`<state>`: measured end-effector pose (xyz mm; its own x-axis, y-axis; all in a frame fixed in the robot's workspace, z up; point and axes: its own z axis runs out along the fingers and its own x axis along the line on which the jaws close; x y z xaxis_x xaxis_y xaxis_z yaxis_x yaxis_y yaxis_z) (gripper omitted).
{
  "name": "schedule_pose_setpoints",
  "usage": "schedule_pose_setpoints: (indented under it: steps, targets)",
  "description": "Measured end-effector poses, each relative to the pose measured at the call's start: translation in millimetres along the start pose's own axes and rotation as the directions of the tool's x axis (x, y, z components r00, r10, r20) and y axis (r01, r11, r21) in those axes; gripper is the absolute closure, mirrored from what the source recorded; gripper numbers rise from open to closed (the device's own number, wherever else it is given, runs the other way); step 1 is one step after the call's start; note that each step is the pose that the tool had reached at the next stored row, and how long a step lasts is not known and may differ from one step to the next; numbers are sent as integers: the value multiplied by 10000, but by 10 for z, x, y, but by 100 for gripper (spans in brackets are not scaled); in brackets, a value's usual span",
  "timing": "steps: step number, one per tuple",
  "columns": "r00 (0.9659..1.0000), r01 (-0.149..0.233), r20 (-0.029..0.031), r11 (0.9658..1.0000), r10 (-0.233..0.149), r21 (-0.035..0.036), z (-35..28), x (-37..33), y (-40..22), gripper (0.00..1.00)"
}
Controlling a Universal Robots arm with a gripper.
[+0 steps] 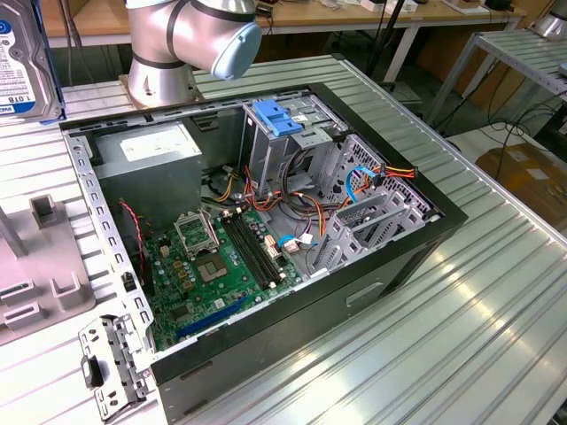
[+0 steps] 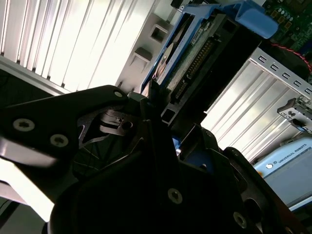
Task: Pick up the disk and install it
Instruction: 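Pick up the disk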
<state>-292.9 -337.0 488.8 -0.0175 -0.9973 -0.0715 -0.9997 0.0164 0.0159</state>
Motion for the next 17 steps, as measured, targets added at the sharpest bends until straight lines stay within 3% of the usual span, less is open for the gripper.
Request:
schedule_pose_setpoints:
  steps: [17]
  targets:
    - [10000,0,0,10000,0,0,1,38,-68,63]
